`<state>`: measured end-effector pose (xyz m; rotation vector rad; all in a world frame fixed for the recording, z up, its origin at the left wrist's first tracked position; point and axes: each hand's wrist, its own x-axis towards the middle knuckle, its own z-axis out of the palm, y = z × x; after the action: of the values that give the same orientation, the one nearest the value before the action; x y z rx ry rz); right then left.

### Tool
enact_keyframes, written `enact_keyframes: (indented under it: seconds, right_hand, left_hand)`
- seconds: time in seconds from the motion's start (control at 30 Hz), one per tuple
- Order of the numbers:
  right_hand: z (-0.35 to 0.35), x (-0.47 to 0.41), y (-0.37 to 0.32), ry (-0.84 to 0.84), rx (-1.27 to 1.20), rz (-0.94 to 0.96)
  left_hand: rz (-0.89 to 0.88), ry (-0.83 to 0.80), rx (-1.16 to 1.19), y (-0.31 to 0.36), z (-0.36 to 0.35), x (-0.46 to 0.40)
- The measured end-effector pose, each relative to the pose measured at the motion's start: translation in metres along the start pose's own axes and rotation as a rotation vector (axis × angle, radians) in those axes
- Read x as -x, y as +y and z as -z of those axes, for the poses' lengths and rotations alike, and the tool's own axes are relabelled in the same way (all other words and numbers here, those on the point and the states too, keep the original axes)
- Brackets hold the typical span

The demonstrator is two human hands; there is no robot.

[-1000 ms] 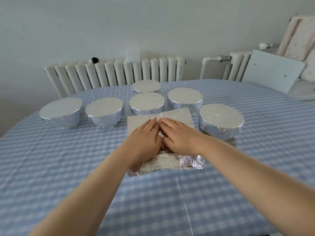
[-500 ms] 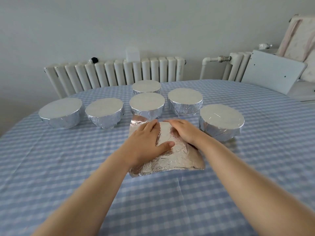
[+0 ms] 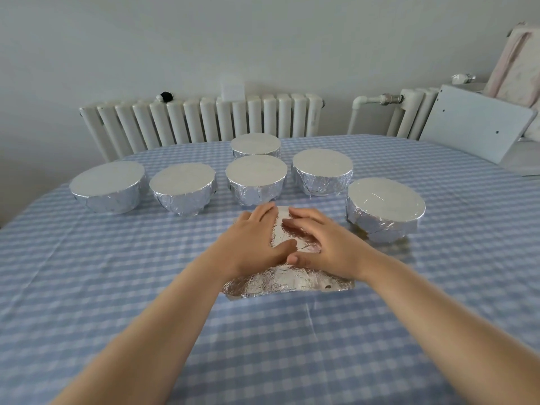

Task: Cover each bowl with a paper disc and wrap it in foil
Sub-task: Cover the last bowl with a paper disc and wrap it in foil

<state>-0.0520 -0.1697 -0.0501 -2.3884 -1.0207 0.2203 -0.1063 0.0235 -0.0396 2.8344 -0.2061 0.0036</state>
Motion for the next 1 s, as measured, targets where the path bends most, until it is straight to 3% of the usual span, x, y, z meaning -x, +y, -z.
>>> enact_keyframes:
  seconds: [0.13,0.27,0.57,1.0]
  right_hand:
    - [0.002,0.002,0.003,-0.027,-0.03,0.018]
    - [0.002,0.003,0.006,-0.038,0.032,0.051]
    - [-0.003,0.005,0.011,-0.007,-0.015,0.044]
    - [-0.002,0.006,0.008,-0.003,-0.078,-0.014]
  left_hand:
    - [-0.022,-0.047,0.156,-0.013,-0.001,0.002]
    - [-0.075,0.024,0.415,-0.025,-0.006,0.007]
    - [-0.037,0.105,0.574,-0.036,-0.026,0.016]
    - [-0.02,-0.06,0.987,-0.041,-0.02,0.022]
